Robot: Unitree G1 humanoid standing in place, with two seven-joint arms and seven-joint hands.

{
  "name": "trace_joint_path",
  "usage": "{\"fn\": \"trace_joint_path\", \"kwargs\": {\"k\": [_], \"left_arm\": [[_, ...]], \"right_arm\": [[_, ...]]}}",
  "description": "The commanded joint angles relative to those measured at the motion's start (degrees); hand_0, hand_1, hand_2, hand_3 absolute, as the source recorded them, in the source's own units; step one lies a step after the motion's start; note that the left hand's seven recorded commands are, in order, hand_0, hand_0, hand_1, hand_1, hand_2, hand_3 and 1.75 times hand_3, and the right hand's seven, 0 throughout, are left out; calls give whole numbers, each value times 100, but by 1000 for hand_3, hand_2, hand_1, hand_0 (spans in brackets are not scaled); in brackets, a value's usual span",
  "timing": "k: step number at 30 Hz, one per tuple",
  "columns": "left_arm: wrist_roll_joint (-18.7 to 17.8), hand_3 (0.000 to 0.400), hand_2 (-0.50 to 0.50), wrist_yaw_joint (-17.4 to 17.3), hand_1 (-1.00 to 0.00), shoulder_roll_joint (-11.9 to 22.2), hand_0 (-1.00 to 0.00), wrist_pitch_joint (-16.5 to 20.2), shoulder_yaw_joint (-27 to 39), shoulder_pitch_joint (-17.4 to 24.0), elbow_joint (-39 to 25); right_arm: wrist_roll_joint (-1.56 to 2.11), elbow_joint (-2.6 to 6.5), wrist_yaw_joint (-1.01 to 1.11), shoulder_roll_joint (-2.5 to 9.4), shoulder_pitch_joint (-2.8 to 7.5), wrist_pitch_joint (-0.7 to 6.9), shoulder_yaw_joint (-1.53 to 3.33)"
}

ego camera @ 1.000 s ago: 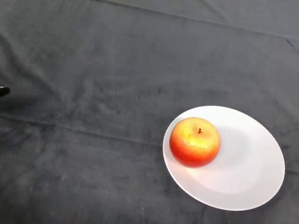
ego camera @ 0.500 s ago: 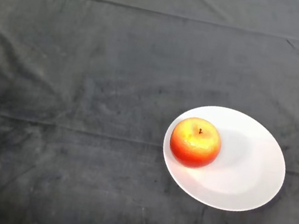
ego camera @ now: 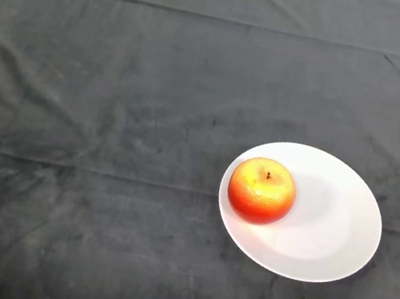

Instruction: Move the apple to the plate

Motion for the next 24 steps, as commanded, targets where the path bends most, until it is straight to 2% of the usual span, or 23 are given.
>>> {"fn": "trace_joint_path", "kwargs": {"k": [1,12,24], "left_arm": [[-92,22,27,56,-55,465,0,100,157,186,180],[-314,19,24,284,-47,479,0,241,571,215,205],[-358,17,22,368,-43,431,0,353,756,173,153]], "right_arm": [[-3,-7,-19,-77,5,-19,-79],[-2,1,-15,-80,3,-19,-81],[-3,6,-13,-82,1,-19,-82]]}}
